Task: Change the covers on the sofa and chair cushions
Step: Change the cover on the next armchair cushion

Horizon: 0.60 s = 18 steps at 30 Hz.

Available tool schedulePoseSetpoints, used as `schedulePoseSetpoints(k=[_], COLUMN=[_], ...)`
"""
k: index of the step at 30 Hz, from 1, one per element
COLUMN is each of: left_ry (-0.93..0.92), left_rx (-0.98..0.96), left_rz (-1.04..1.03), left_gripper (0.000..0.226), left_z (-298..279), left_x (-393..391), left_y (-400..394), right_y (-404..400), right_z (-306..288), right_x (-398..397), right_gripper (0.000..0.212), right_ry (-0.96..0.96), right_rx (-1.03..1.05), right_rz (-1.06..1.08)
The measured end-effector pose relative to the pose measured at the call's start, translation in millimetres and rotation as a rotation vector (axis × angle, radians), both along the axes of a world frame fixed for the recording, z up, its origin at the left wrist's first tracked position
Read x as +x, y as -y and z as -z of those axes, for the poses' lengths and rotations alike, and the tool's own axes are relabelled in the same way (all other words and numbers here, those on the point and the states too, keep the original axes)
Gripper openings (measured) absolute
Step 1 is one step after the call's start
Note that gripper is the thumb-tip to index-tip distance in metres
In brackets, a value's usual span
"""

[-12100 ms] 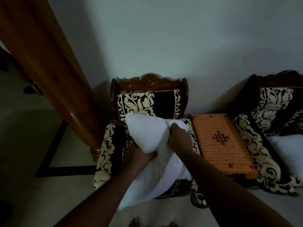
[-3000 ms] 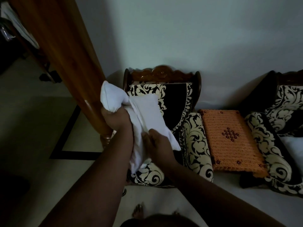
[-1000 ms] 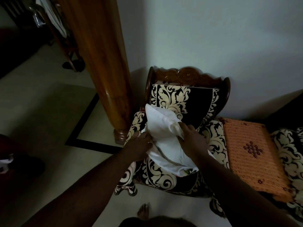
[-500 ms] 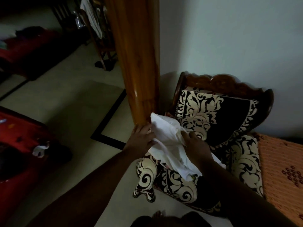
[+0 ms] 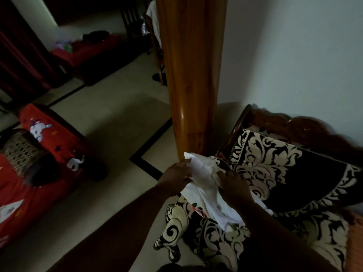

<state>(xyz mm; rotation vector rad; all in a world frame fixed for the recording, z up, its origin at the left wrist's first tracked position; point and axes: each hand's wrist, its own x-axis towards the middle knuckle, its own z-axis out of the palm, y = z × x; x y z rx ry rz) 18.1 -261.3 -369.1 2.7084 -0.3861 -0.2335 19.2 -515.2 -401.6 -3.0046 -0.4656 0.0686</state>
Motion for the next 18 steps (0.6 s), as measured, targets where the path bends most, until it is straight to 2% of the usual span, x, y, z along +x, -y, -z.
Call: schedulePoseSetpoints(k=[6, 11, 15, 18], left_ry=[-0.066, -0.073, -0.083, -0.057], left_rx=[0.036, 0.057, 0.084, 0.186], left_rz=[-0.111, -0.207, -0.151, -0.034], left_gripper=[0.015, 0.021, 0.022, 0.024], left_z=[13.7, 13.1, 10.3, 10.5], left_x=[2.0, -2.4, -9.5, -14.0], left_y=[3.8, 2.0, -4.8, -1.4], right_y=[-3.1, -25.8, -53.5, -67.0], right_z=[20.6, 20.4, 12.2, 10.6], right_x=[26.4, 40.2, 46.6, 46.5], right_gripper=[0.055, 0.091, 0.107, 0.106], right_ry=[-0.179, -0.177, -0.178, -0.203], right_rx=[0.066, 0.165, 0.308, 0.252], right_rz=[-0.106, -0.132, -0.164, -0.241])
